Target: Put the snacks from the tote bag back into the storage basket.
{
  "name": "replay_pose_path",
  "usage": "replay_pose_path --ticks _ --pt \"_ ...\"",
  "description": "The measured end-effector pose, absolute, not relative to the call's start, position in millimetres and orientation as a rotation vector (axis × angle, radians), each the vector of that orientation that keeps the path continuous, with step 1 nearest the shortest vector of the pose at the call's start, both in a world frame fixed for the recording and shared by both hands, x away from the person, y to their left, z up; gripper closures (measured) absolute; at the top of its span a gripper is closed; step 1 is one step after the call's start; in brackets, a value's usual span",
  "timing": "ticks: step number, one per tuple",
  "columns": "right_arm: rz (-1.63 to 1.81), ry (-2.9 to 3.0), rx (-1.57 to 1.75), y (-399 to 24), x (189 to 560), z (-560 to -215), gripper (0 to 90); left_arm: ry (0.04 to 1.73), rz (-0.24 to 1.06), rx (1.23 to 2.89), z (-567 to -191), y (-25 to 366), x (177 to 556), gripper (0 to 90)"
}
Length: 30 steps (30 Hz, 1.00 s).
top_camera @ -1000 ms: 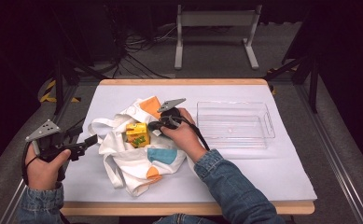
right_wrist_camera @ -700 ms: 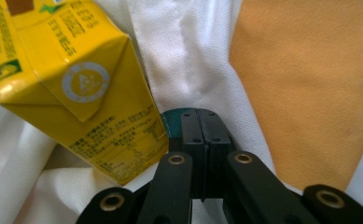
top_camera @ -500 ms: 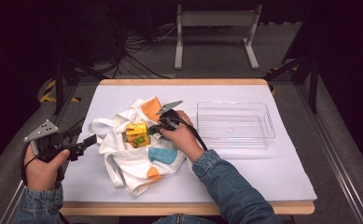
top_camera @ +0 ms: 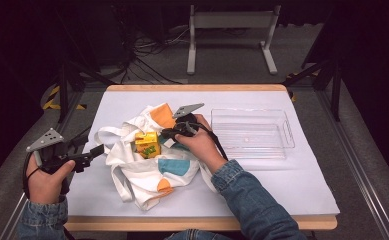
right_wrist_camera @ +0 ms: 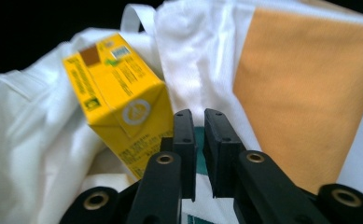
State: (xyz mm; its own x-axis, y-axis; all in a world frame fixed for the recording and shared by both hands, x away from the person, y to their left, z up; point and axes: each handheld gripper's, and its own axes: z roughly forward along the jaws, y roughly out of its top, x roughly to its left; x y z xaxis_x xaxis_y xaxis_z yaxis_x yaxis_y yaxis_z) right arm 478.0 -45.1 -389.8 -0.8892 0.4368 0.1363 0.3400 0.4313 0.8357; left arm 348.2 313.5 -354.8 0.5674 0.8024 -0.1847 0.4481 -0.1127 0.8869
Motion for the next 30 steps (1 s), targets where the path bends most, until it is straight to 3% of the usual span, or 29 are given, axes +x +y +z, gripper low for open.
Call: replay_pose_path --ticks 9,13,17,30 --pt "1.532 2.555 0.603 -51 468 -360 60.0 1.033 0.415 1.752 -354 312 349 22.9" --pt "1.529 2.591 0.543 -50 466 -351 39.1 1.030 0.411 1.758 -354 312 349 22.1" --pt "1.541 2.627 0.473 -47 465 -347 29.6 1.025 0.402 1.768 -354 310 348 21.0" --pt "1.644 2.654 0.304 -33 468 -352 24.5 0.980 0.390 1.814 -353 306 348 19.7"
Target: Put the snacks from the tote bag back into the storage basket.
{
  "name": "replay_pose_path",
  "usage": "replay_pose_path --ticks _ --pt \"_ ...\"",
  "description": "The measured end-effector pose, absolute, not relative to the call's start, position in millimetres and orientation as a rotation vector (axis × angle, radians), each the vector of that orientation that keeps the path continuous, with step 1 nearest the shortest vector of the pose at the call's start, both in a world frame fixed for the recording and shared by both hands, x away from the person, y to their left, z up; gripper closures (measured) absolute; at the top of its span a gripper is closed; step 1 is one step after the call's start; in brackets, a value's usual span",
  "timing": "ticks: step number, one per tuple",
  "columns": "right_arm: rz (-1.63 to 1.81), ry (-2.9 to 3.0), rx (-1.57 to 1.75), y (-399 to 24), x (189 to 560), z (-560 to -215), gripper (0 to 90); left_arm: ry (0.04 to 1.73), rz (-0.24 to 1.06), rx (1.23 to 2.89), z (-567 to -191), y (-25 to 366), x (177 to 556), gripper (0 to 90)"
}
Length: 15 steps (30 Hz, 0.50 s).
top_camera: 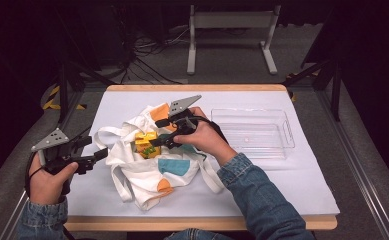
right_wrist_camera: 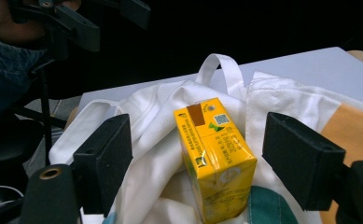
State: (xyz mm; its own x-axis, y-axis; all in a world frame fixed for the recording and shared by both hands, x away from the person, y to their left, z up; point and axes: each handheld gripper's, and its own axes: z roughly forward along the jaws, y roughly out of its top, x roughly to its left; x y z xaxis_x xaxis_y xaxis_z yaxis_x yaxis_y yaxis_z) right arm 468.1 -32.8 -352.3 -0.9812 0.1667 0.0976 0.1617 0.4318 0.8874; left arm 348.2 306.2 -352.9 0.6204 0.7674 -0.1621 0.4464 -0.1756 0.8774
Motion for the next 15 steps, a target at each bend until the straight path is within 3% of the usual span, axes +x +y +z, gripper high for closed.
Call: replay_pose_path --ticks 15 --pt "1.581 2.685 0.254 -8 484 -379 22.7 0.973 0.380 1.830 -354 304 349 19.6"
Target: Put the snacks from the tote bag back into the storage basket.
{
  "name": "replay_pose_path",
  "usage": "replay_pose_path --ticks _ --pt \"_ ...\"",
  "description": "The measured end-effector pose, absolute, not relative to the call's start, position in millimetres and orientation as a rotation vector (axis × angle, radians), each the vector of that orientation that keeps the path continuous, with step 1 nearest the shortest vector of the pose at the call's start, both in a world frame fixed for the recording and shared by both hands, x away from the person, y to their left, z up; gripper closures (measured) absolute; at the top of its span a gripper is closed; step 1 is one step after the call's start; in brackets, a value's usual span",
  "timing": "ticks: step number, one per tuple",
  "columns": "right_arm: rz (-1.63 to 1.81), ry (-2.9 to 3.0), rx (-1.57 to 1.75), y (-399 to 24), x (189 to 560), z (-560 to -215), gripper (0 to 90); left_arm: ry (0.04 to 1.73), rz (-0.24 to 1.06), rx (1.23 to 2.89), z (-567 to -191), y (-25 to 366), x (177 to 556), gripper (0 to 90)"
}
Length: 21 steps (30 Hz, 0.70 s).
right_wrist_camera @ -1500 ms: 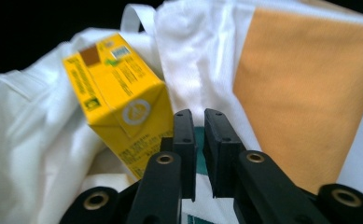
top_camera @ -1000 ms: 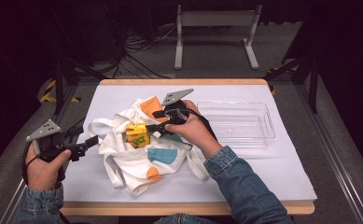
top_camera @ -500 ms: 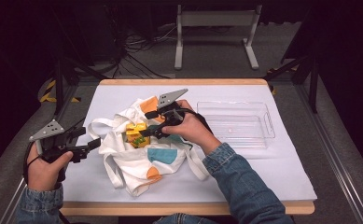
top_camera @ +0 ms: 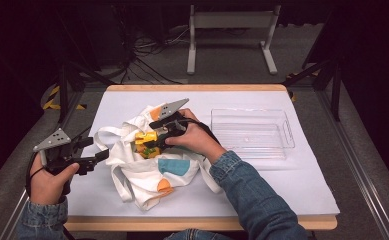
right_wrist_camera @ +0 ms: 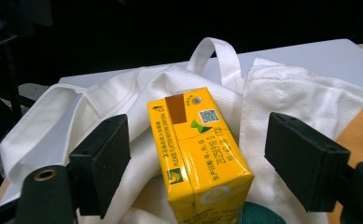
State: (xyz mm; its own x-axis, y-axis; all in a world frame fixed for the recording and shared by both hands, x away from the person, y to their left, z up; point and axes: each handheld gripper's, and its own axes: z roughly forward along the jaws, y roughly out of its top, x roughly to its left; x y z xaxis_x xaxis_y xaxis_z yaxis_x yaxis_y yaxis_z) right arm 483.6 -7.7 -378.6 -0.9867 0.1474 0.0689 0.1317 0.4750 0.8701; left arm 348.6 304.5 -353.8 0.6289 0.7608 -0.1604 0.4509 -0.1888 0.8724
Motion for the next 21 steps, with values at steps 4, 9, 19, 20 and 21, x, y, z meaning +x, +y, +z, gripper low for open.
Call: replay_pose_path --ticks 4,9,19,20,21 --pt "1.592 2.694 0.253 -4 485 -385 22.7 0.976 0.379 1.832 -354 305 349 19.6" --pt "1.604 2.704 0.257 1 485 -395 24.5 0.979 0.381 1.836 -354 305 349 19.7" --pt "1.582 2.735 0.237 6 483 -403 31.0 0.981 0.377 1.837 -355 305 350 20.0" --pt "1.582 2.735 0.237 6 483 -403 31.0 0.981 0.379 1.837 -355 305 350 20.0" --pt "1.572 2.733 0.228 6 483 -403 33.1 0.985 0.376 1.835 -355 305 350 20.0"
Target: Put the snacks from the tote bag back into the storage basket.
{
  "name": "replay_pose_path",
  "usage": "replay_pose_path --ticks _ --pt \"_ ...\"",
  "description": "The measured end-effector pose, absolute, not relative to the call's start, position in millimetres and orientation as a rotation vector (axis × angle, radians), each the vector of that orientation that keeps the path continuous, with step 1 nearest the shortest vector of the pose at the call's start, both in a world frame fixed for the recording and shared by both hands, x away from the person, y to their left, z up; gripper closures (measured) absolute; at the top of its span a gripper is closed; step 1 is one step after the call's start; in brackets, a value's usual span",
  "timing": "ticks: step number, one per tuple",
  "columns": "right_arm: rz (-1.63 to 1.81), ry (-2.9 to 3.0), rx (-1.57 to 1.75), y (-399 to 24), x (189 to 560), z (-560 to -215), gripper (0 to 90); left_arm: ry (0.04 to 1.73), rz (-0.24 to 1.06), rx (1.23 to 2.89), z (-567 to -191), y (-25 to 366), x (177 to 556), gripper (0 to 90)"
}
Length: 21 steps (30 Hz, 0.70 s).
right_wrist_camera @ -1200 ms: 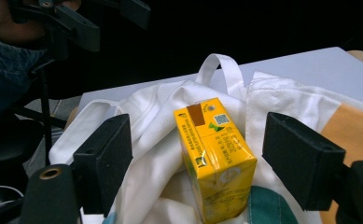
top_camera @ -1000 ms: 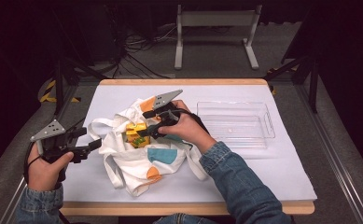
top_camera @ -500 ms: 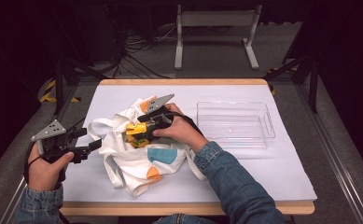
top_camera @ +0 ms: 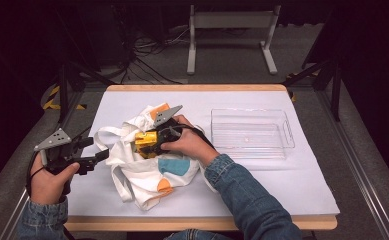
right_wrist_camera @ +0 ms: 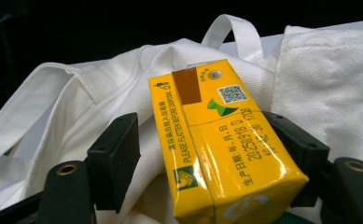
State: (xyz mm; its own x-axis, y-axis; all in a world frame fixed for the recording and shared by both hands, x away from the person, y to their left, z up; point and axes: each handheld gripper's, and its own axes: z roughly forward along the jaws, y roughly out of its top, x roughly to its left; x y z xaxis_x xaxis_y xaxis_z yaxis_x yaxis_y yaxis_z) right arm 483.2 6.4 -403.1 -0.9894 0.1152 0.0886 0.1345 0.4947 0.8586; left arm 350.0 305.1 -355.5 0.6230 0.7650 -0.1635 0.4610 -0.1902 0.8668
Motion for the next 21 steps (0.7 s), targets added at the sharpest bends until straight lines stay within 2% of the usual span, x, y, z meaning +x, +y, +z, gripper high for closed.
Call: replay_pose_path --ticks 6,10,21 --pt "-1.536 -2.751 -0.188 3 485 -401 44.7 0.988 0.375 1.833 -356 305 350 19.9" --pt "-1.524 -2.778 -0.154 3 484 -399 48.6 0.987 0.379 1.834 -356 305 350 19.9" --pt "-1.534 -2.815 -0.121 3 480 -391 52.3 0.996 0.372 1.831 -357 305 350 19.8"
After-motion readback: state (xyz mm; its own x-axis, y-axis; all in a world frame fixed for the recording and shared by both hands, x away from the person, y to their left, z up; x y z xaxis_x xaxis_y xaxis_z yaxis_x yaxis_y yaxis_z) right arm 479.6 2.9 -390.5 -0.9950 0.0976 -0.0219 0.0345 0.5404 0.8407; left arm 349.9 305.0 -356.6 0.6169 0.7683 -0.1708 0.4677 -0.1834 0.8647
